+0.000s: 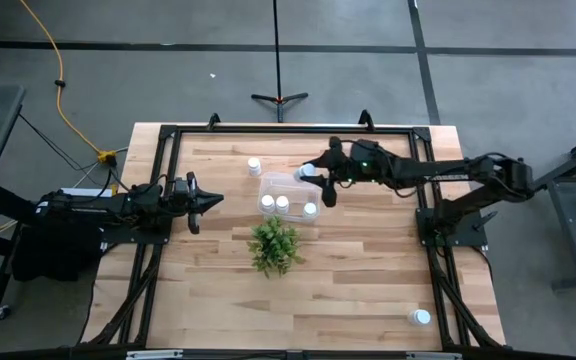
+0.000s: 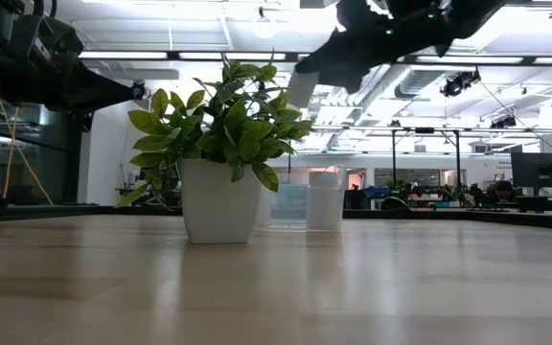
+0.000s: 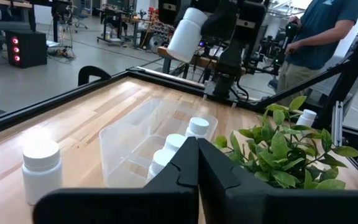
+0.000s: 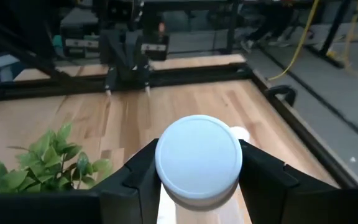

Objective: Pick and place pill bottles into a basket
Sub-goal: Put the white pill bottle in the transparent bin

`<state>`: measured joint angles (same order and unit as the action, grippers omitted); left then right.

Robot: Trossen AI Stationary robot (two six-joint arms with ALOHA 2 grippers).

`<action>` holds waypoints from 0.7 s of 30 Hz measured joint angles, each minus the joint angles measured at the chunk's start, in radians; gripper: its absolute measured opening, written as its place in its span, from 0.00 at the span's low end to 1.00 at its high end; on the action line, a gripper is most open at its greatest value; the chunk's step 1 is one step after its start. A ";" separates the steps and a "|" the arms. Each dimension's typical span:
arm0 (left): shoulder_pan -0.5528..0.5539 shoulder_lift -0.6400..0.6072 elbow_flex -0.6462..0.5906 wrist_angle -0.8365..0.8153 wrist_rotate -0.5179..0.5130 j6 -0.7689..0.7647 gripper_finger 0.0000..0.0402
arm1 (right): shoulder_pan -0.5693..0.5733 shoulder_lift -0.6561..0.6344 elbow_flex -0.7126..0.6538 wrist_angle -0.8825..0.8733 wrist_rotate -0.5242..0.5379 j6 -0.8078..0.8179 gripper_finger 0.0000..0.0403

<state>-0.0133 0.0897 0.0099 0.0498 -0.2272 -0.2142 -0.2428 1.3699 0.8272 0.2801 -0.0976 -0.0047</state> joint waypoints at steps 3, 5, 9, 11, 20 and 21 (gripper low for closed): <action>0.000 0.000 0.000 0.000 0.000 0.000 0.06 | 0.000 0.061 0.050 -0.029 -0.030 0.003 0.40; 0.000 0.000 0.000 0.000 0.000 0.000 0.06 | 0.002 0.094 0.074 -0.059 -0.046 0.003 0.40; 0.000 0.000 0.000 0.000 -0.001 0.000 0.15 | 0.012 0.124 0.086 -0.080 -0.070 0.006 0.40; 0.000 0.000 0.000 0.000 -0.003 0.001 0.18 | 0.020 0.124 0.086 -0.087 -0.072 0.011 0.40; 0.000 0.000 0.000 0.000 -0.005 0.008 0.11 | 0.050 0.124 0.086 -0.150 -0.047 0.005 0.40; 0.000 0.000 0.000 0.000 -0.005 0.008 0.10 | 0.050 0.124 0.086 -0.150 -0.043 0.007 0.40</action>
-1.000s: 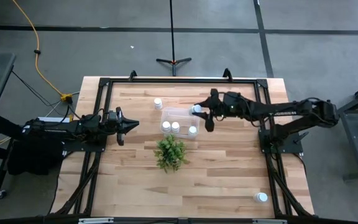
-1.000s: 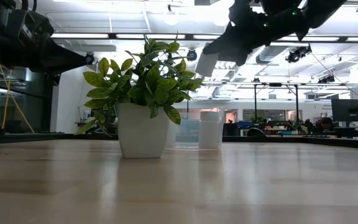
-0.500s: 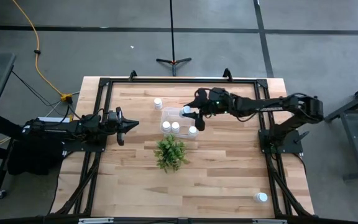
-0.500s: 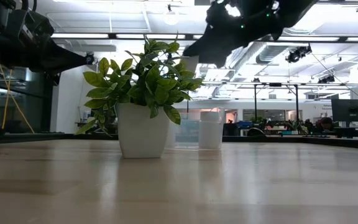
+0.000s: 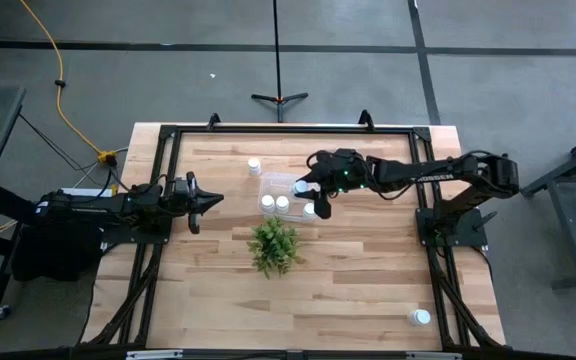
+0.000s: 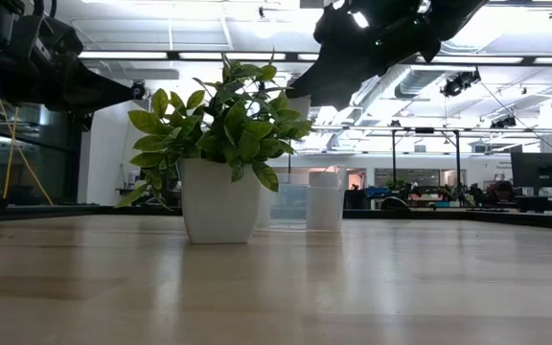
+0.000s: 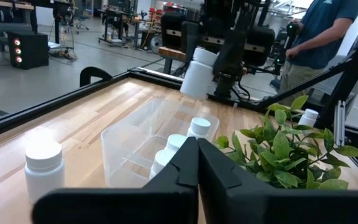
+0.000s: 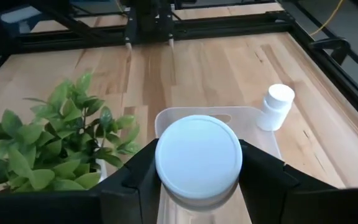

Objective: Pick and place pill bottles into a basket
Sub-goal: Put the white pill bottle in the transparent bin

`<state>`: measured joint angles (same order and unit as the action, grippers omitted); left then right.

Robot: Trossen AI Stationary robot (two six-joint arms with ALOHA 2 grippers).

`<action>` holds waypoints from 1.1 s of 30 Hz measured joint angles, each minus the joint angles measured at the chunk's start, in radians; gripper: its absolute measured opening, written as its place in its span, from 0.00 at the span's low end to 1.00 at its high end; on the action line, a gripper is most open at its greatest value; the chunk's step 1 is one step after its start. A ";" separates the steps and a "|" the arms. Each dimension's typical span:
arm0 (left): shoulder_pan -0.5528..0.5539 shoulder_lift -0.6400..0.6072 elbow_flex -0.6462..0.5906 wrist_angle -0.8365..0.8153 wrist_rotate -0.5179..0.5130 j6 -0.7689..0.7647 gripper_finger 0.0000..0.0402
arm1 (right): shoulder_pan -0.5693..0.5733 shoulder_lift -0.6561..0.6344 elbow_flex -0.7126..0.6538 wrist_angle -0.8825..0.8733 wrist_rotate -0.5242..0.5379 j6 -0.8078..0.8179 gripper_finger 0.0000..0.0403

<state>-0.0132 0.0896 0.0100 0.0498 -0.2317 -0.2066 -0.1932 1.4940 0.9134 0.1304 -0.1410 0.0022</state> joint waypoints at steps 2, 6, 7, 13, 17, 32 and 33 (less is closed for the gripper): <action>0.000 0.000 0.000 0.000 0.000 0.000 0.07 | 0.000 0.000 0.000 -0.001 0.002 0.015 0.40; 0.000 0.000 0.000 0.000 0.000 0.000 0.07 | 0.000 0.000 0.000 -0.026 0.015 0.023 0.40; 0.000 0.000 0.000 0.000 0.000 0.000 0.09 | 0.000 0.000 0.000 -0.029 0.015 0.023 0.40; 0.000 0.000 0.000 0.000 0.000 0.000 0.22 | 0.004 0.031 0.000 -0.006 0.039 0.089 0.40; 0.000 0.000 0.000 0.000 0.000 0.000 0.22 | 0.025 0.077 0.000 0.039 0.046 0.080 0.40; 0.000 0.000 0.000 0.000 0.001 0.027 0.09 | 0.063 0.145 0.000 0.035 0.088 0.076 0.41; 0.000 0.000 0.000 0.000 0.001 0.027 0.11 | 0.063 0.145 0.000 0.031 0.090 0.076 0.41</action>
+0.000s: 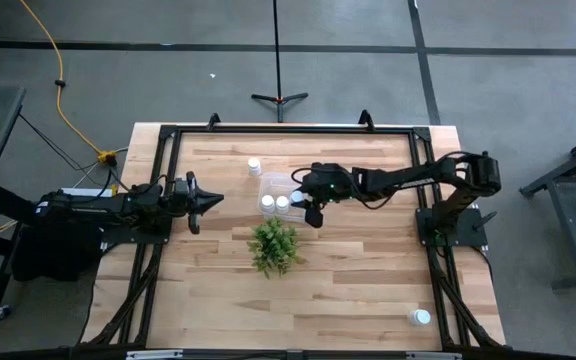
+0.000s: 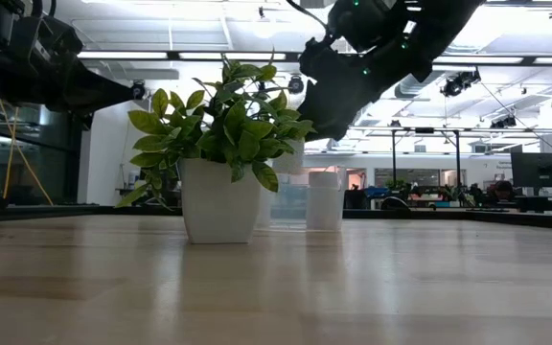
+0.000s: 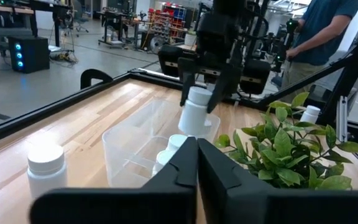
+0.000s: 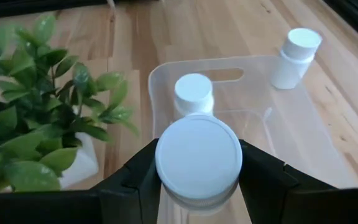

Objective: Pick and place pill bottles into a basket
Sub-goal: Put the white pill bottle in the transparent bin

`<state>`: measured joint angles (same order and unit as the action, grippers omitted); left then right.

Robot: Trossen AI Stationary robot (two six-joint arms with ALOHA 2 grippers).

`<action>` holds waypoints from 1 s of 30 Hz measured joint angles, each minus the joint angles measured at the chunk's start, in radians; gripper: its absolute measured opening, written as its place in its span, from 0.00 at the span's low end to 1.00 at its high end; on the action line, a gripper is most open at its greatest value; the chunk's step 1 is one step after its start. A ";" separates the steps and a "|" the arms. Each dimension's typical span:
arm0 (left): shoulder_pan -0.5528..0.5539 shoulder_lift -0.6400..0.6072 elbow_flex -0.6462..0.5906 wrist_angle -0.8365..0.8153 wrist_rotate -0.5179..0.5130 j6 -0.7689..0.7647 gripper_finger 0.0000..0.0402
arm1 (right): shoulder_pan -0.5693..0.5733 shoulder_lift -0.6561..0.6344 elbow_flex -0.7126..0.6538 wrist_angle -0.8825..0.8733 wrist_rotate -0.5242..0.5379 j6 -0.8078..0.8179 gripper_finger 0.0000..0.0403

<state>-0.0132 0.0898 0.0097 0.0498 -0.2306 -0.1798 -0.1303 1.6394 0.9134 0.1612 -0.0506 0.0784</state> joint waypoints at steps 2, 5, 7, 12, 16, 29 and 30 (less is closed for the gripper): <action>0.000 0.000 0.000 0.000 0.000 0.000 0.17 | 0.001 0.000 0.000 -0.007 0.000 0.000 0.41; 0.000 0.000 0.000 0.000 0.000 0.000 0.21 | 0.002 0.005 0.000 -0.020 0.013 -0.008 0.41; 0.000 0.000 0.000 0.000 0.000 0.000 0.21 | 0.002 0.020 0.000 -0.020 0.016 0.000 0.41; 0.000 0.000 0.000 0.000 0.000 0.000 0.15 | 0.008 0.055 0.000 0.002 0.024 0.009 0.41; 0.000 0.000 0.000 0.000 0.004 0.000 0.08 | 0.008 0.077 0.000 0.038 0.015 0.022 0.41; 0.000 0.000 0.000 0.000 0.004 0.000 0.20 | 0.009 0.115 0.000 0.021 0.006 0.029 0.41; 0.000 0.000 0.000 0.000 0.004 0.000 0.20 | 0.009 0.122 0.000 0.022 0.001 0.029 0.41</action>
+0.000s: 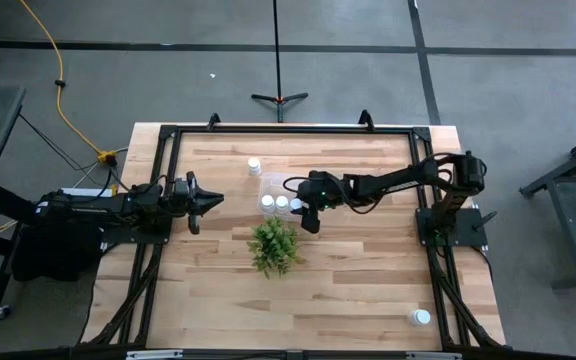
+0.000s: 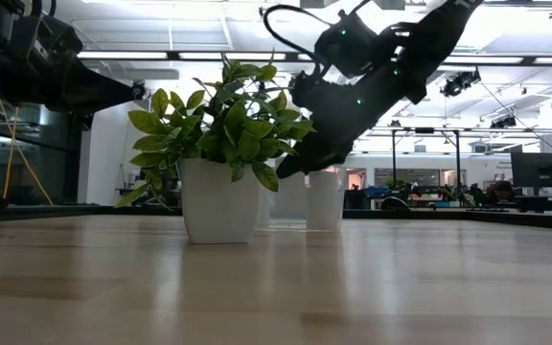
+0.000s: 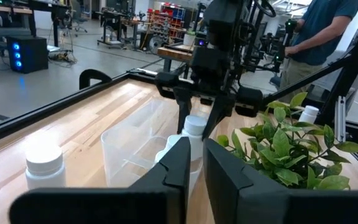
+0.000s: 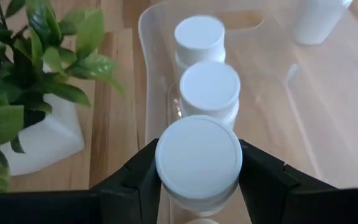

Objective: Pick and place pill bottles into a basket
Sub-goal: Put the white pill bottle in the transparent bin

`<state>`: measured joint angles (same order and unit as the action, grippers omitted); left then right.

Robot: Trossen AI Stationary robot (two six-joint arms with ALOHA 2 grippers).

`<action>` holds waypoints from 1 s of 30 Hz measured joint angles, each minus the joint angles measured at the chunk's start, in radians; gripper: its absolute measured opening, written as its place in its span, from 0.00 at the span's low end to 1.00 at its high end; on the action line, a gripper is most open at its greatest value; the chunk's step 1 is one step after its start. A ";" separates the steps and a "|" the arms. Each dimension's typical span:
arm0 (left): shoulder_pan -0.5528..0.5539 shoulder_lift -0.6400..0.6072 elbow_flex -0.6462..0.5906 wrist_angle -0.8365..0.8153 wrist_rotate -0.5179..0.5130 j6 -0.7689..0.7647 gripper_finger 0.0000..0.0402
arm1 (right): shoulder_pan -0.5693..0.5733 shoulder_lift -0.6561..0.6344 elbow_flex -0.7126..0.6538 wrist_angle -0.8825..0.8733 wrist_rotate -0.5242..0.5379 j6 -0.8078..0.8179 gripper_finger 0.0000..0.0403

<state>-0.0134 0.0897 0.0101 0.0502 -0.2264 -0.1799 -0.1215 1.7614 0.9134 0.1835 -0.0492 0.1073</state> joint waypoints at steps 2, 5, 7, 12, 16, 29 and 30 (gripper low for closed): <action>0.000 0.000 0.000 0.000 0.000 0.000 0.18 | 0.000 0.010 0.000 0.006 -0.010 0.005 0.41; 0.000 0.000 0.000 0.000 -0.001 0.000 0.14 | 0.000 0.013 0.000 0.008 -0.011 0.008 0.41; 0.000 0.000 0.000 0.000 -0.001 0.000 0.11 | 0.000 0.013 0.000 0.009 -0.011 0.008 0.41; 0.000 0.000 0.000 0.000 -0.001 0.000 0.07 | 0.000 0.013 0.000 0.018 -0.011 0.008 0.41; 0.000 0.000 0.000 0.000 -0.002 0.000 0.11 | 0.000 0.013 0.000 0.017 -0.017 0.009 0.46; 0.000 0.000 0.000 0.000 -0.006 0.000 0.15 | 0.000 0.013 0.000 0.016 -0.008 0.024 0.60; 0.000 0.000 0.000 0.000 -0.006 0.000 0.13 | 0.000 0.013 0.000 0.016 -0.008 0.023 0.60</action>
<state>-0.0132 0.0896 0.0098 0.0498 -0.2321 -0.1802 -0.1215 1.7748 0.9134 0.1998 -0.0574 0.1308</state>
